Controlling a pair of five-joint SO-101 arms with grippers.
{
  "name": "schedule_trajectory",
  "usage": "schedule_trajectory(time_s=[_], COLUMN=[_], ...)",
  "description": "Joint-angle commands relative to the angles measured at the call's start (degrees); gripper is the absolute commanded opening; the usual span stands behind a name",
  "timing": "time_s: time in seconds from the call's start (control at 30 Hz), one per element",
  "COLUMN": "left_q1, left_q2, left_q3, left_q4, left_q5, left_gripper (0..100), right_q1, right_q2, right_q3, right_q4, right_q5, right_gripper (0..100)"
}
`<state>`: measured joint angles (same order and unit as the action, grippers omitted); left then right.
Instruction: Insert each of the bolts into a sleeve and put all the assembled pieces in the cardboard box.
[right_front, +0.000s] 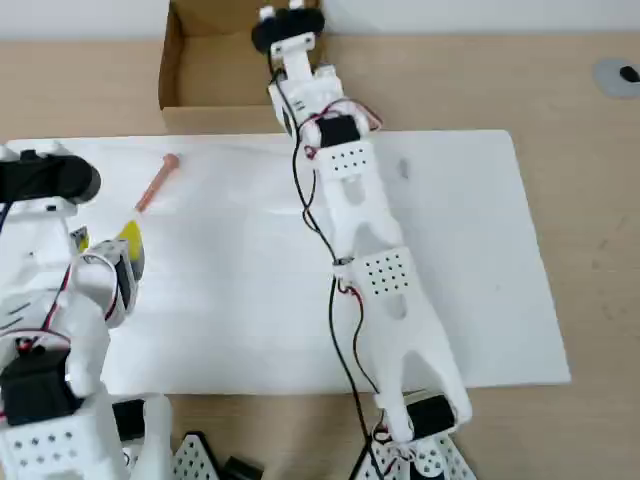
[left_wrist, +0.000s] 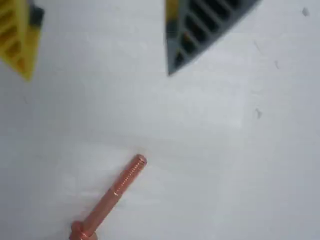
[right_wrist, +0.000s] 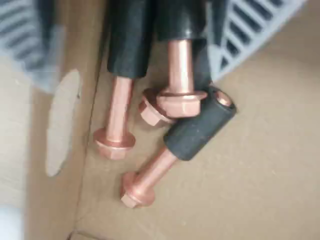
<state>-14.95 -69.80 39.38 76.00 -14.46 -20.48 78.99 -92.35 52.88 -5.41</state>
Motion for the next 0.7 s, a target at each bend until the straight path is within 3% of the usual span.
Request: schedule_trajectory(time_s=[0.0,0.17,0.4,0.53,0.67], left_q1=[-0.26,-0.26,-0.26,-0.79,-0.79], left_q2=[-3.3,-11.82,-26.86,-34.95,-34.33], left_q3=[-0.18,0.62,11.69,19.69,22.24], left_q4=[4.22,10.29,7.91,4.22,4.48], left_q5=[-0.44,-0.44,-0.44,-0.44,-0.35], left_gripper=[19,19,19,19,19], right_q1=[-1.45,-2.68,-3.38,0.22,2.24], right_q2=[-13.76,-26.33,-39.25,-45.67,-54.9], right_q3=[-3.21,-3.21,-3.12,-1.71,6.11], right_q4=[7.21,22.15,49.58,49.76,49.85], right_q5=[-4.22,-6.33,-9.14,-9.41,-9.41], right_gripper=[0.2,1.0,0.9,0.9,0.9])
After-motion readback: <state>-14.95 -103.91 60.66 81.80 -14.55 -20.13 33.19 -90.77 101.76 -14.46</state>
